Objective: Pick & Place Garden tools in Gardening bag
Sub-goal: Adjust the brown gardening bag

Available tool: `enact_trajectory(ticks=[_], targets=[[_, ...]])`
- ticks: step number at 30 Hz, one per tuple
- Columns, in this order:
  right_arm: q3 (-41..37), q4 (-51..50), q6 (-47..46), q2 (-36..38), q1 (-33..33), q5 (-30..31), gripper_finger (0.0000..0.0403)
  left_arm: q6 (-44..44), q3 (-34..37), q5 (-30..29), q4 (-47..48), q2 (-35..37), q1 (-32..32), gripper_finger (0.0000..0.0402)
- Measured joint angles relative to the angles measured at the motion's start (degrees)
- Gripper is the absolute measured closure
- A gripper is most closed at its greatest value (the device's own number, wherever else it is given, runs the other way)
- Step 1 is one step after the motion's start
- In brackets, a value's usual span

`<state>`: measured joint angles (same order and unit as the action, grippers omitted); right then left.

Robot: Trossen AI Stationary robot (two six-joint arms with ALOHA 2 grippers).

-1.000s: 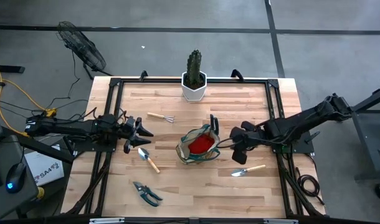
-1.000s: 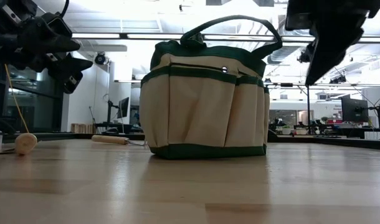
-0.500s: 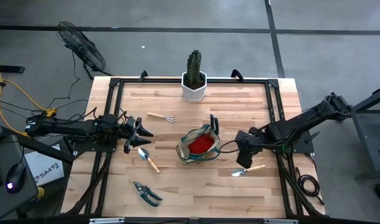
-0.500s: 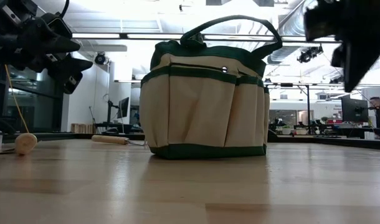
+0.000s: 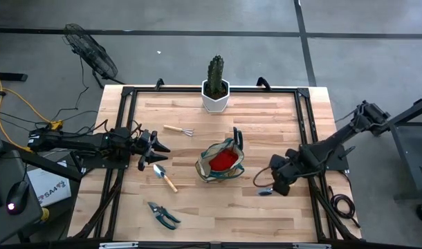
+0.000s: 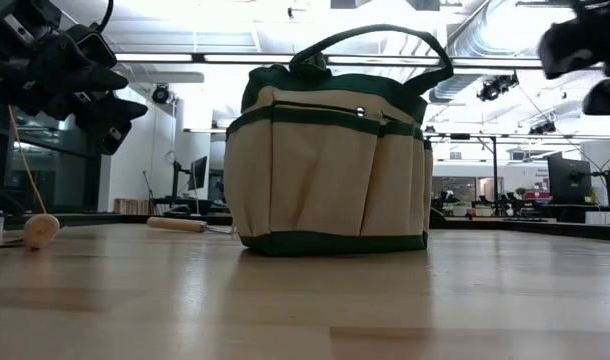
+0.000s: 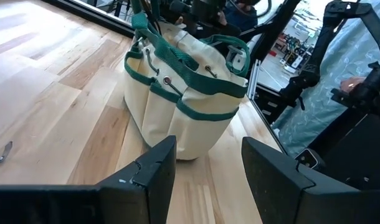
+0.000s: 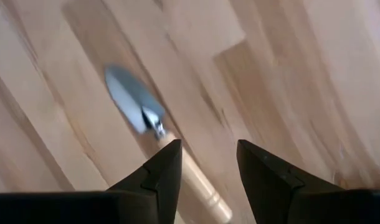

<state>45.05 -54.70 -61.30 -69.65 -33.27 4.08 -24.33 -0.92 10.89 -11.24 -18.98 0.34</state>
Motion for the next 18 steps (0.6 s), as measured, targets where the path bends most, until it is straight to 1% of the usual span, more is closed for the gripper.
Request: enact_trajectory(ticks=[4,9,15,18], targets=[[-1.99,-0.05,-0.35,0.0,-3.67,-0.09,0.0256,-0.01,0.01,0.11,1.24,0.0,0.0,0.0222],[-3.56,0.67,-2.93,-0.02,-6.91,-0.17,0.0256,0.0,0.02,0.09,1.22,-0.02,0.0,0.0222],[-5.68,7.4,-0.03,-0.26,-8.42,0.1,0.0256,-0.01,-0.01,0.09,1.2,-0.02,0.0,0.0222],[-6.17,8.74,1.37,-1.67,-8.4,0.17,0.0256,0.02,-0.01,0.09,1.2,-0.02,0.0,0.0222]])
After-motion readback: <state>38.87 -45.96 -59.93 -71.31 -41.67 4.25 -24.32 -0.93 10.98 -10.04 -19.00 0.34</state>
